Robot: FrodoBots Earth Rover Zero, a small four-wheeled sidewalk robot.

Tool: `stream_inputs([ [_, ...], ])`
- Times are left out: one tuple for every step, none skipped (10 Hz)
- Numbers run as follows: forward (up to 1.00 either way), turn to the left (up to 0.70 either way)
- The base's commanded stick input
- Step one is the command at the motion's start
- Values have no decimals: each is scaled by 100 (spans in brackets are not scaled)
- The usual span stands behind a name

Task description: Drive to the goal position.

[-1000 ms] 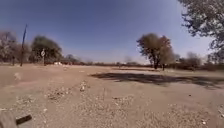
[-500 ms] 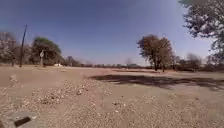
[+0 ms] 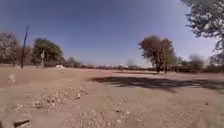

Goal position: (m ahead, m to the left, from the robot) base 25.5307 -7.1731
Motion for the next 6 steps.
stream_inputs([
  [50,0],
  [50,0],
  [50,0],
  [50,0],
  [50,0],
  [50,0],
])
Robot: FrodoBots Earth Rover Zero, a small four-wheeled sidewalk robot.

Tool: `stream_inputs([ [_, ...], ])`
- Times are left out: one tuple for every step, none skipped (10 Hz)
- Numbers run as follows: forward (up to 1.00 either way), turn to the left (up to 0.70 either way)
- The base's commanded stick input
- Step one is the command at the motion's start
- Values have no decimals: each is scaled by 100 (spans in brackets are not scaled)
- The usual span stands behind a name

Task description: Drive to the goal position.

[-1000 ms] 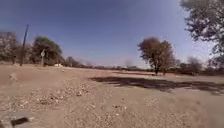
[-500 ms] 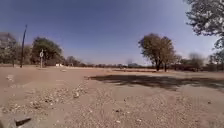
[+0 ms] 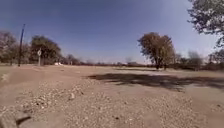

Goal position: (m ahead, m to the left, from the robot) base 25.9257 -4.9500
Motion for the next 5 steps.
stream_inputs([
  [50,0],
  [50,0],
  [50,0],
  [50,-3],
  [50,-50],
])
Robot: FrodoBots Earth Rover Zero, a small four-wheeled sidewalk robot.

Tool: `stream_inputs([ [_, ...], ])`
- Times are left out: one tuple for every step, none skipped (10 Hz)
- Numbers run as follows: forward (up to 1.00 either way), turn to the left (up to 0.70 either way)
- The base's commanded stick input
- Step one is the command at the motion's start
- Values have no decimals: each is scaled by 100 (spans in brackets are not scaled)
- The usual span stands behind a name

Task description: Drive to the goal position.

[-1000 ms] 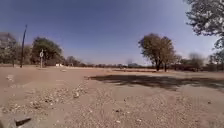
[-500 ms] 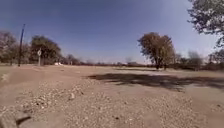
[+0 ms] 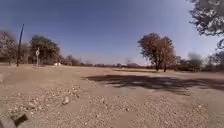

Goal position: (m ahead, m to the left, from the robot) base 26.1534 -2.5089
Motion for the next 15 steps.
stream_inputs([
  [50,-50],
  [50,-50],
  [50,-19],
  [50,0],
  [50,0],
  [50,0],
  [50,0],
  [50,0],
  [50,0],
  [50,0],
  [50,0],
  [50,0],
  [50,0],
  [50,0],
  [50,0],
])
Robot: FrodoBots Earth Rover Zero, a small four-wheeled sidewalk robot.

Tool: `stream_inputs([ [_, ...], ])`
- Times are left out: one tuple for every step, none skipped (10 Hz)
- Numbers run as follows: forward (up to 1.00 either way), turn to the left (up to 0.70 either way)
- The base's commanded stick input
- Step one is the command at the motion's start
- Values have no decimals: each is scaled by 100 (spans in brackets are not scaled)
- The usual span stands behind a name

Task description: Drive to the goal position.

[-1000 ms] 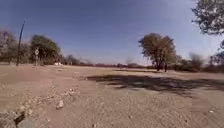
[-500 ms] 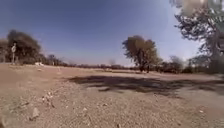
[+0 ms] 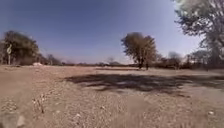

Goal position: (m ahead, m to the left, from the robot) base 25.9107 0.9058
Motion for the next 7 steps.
stream_inputs([
  [50,0],
  [50,0],
  [50,0],
  [50,0],
  [50,0],
  [50,0],
  [50,0],
])
